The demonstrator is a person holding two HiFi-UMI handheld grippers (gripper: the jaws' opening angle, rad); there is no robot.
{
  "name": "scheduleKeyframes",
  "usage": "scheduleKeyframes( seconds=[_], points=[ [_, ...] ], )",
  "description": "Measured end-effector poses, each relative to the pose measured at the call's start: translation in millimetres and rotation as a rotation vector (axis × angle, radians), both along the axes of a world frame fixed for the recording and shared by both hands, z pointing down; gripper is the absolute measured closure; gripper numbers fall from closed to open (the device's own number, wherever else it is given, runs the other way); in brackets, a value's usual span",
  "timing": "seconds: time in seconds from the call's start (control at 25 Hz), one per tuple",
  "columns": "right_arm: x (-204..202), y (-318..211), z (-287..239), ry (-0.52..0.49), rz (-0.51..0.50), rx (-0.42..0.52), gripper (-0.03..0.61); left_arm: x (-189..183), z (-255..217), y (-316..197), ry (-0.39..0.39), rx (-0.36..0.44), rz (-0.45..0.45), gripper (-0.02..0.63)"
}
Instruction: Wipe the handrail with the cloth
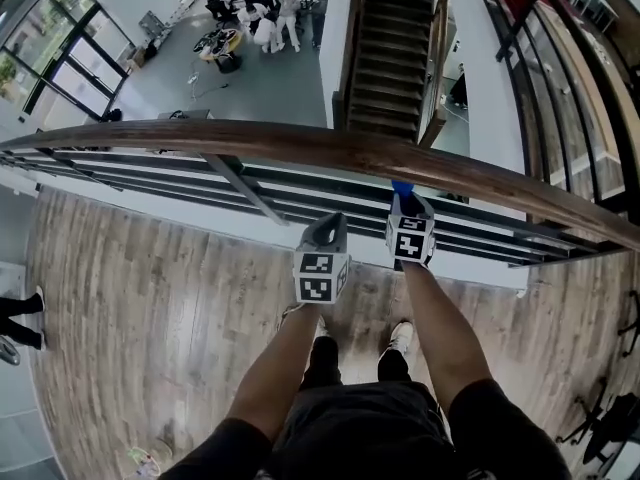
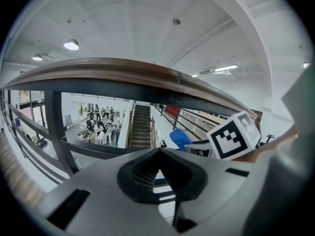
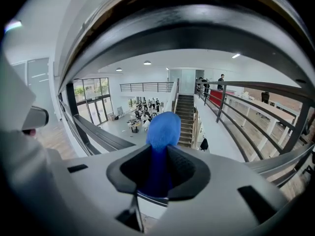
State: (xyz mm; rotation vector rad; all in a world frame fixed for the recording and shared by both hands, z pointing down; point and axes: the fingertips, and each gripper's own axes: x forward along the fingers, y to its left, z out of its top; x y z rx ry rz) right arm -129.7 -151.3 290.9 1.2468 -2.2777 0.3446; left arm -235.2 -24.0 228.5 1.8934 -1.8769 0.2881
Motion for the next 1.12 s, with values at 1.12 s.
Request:
scheduleKeyframes(
  seconds=[1.12],
  points=[
    [315,-74,-7,0.018,0.181,-0.019,0.479,267,-1,-116,0.018,-0.056,0.244,0.611]
  ],
)
